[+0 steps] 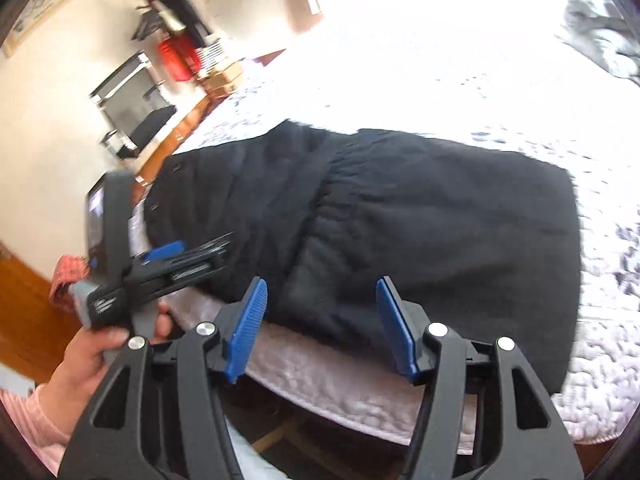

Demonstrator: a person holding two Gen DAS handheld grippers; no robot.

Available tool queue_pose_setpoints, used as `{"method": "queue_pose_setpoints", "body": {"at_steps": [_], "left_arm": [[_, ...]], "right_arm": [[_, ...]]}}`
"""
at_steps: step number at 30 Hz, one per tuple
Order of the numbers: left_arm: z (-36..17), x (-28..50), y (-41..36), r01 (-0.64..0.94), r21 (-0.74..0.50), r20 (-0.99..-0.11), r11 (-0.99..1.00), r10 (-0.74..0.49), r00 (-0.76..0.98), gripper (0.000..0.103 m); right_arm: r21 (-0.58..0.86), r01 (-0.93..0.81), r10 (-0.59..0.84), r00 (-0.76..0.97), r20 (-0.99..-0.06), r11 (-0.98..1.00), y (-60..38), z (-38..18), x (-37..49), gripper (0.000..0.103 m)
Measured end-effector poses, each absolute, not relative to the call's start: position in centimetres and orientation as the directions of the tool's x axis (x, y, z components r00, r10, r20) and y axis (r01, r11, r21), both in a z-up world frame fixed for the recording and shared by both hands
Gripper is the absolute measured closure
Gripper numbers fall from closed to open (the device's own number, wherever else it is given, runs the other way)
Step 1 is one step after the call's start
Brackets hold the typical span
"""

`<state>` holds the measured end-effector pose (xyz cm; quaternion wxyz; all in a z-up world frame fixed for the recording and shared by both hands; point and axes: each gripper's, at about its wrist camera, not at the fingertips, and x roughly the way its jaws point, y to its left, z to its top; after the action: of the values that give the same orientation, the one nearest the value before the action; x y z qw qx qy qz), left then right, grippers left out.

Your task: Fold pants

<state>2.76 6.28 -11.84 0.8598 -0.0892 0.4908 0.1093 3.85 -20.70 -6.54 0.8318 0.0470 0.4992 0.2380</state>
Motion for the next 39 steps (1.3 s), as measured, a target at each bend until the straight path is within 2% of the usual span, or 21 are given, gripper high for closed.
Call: {"method": "queue_pose_setpoints", "body": {"at_steps": [9,15,20,27,34,39], "left_arm": [[-11.5,2.5,5.7,-0.253,-0.021,-0.862,0.967,0.111,0.495,0.004],[-11.3,2.7,5.8,-0.255,-0.017,-0.862,0.967,0.115,0.493,0.004],[-11.2,2.6,5.7,-0.251,-0.015,-0.860,0.968,0.115,0.497,0.004],[-11.2,2.5,5.5,-0.244,-0.015,-0.864,0.970,0.110,0.491,0.004],[-10.7,2.0,6.5,-0.260,-0.029,-0.863,0.965,0.108,0.494,0.004],[-10.5,1.9,7.2,-0.273,-0.050,-0.866,0.961,0.094,0.491,0.004]], "right_arm": [[0.263,-0.325,0.364,0.308,-0.879,0.909,-18.3,-11.5,4.7,0.046],[0.195,-0.326,0.303,0.324,-0.896,0.925,-17.2,-13.3,5.0,0.044],[0.283,-0.292,0.371,0.311,-0.875,0.914,-18.5,-12.6,5.2,0.045],[0.209,-0.315,0.309,0.314,-0.898,0.926,-17.5,-13.8,5.3,0.045],[0.318,-0.276,0.401,0.334,-0.853,0.907,-19.3,-12.1,5.5,0.045],[0.309,-0.257,0.389,0.372,-0.843,0.916,-20.3,-10.8,5.6,0.045]]}}
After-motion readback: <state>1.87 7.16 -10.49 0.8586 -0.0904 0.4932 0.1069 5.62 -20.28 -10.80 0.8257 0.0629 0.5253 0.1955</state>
